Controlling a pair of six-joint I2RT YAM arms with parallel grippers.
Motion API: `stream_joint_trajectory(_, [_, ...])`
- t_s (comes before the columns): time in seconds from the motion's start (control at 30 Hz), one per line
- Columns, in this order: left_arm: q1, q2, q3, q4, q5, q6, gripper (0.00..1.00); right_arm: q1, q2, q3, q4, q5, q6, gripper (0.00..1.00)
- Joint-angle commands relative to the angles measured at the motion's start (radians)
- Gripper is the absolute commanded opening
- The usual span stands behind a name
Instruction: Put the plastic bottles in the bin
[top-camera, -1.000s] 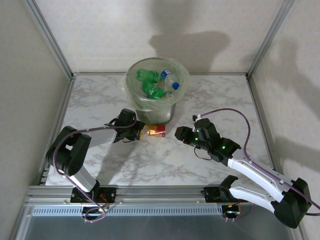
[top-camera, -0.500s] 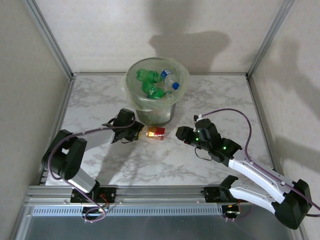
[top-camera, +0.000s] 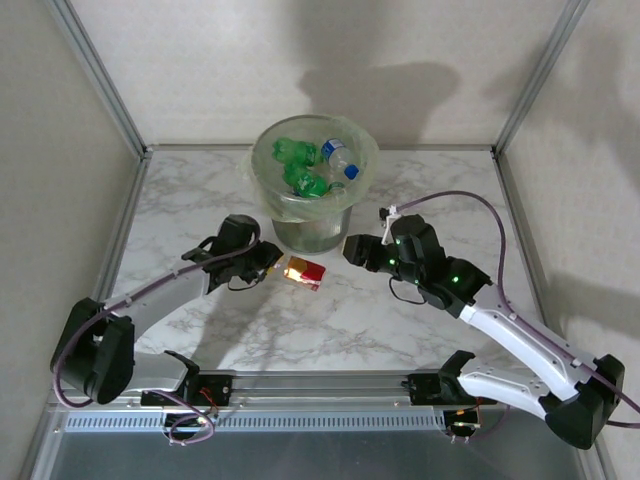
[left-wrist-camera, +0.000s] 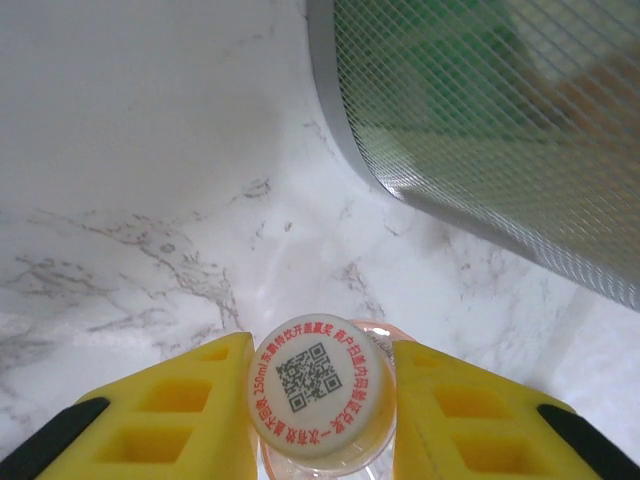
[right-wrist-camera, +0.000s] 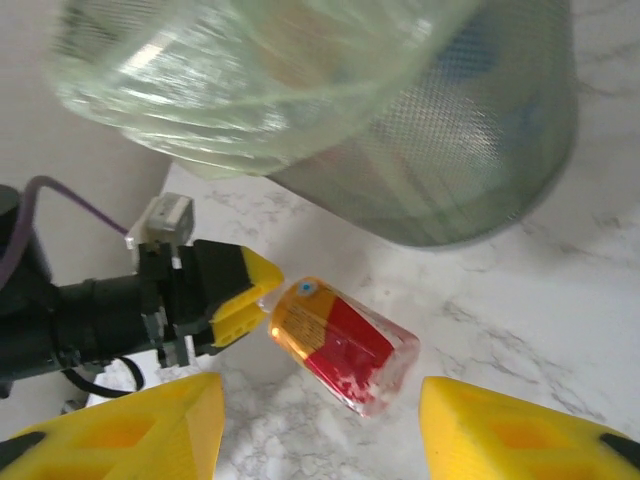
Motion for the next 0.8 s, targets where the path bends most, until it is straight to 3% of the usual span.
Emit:
stream_joint_trajectory(0.0, [-0.015,-0.066,0.087,-0.148,0.031,0.13,0.23,0.014,-0.003,0.102,-0.062,0.005,-0.075,0.55])
stream_joint_trajectory(0.13, [-0.02,-0.134,0.17,-0.287,0.032,0.201,0.2,0.013,0.003,0.205,-0.1,0.024,-0.097,0.56])
stream_joint_trajectory(0.3, [-0.02,-0.174,0.293,-0.299,0.094,0.184,0.2,0.013,0.067,0.335,-0.14,-0.035,-0.139,0.64])
stream_joint_trajectory(0.5, [-0.02,-0.094,0.577,-0.341,0.097,0.229,0.2,0.014,0.133,0.518,-0.165,-0.097,-0.174,0.89])
stream_joint_trajectory(0.77, [0.0,0.029,0.821,-0.245,0.112,0.214,0.18,-0.006,0.183,0.683,-0.214,-0.026,-0.193,0.98])
